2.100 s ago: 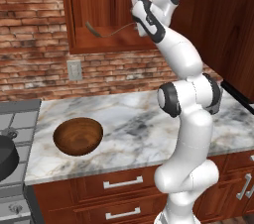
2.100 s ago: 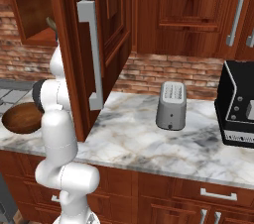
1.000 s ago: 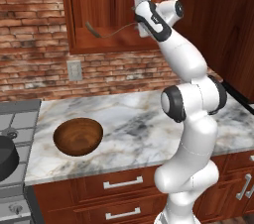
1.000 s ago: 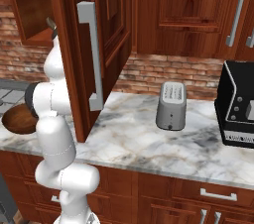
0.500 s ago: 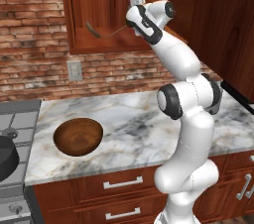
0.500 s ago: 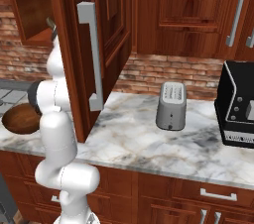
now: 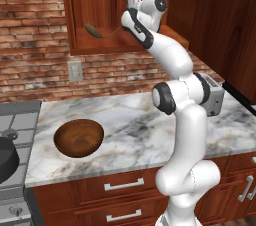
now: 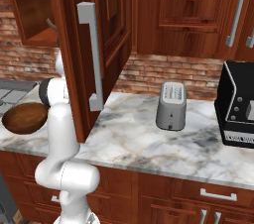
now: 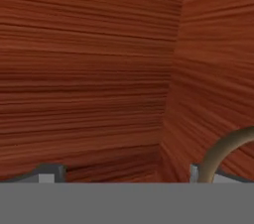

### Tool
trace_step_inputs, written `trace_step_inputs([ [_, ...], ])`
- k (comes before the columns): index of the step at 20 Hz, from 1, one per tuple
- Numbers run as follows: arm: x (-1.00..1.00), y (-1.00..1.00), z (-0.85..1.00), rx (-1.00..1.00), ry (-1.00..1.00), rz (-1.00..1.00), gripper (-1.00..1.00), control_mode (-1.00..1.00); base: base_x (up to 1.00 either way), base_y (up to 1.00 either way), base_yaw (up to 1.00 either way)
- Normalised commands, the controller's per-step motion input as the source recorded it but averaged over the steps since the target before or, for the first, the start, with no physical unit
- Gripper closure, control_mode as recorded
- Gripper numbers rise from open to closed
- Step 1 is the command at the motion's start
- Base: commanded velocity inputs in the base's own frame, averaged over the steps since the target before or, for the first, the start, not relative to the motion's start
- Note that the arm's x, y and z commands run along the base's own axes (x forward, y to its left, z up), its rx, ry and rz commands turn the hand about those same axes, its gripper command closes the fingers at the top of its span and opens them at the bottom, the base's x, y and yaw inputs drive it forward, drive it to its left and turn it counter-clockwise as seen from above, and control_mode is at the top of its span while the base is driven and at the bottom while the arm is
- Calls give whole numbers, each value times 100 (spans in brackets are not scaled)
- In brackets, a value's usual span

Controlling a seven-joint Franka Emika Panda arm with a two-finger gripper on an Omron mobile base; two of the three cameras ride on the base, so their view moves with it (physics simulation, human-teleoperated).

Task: Open the cabinet and move the ladle to the pot. Then close the cabinet.

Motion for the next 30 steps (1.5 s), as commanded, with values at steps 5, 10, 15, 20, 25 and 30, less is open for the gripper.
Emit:
trace_step_inputs([
  [5, 24, 0, -87, 9, 8, -4, 100, -100, 0, 0, 0],
  [10, 0, -12, -67, 9, 0, -2, 100, -100, 0, 0, 0],
  [15, 0, -3, -71, 9, 0, -2, 100, -100, 0, 0, 0],
  [20, -7, -1, -52, 5, -2, -2, 100, -100, 0, 0, 0],
  [25, -32, 0, -25, 0, -12, -3, 100, -100, 0, 0, 0],
  [30, -54, 0, -13, 0, -16, -4, 100, -100, 0, 0, 0],
])
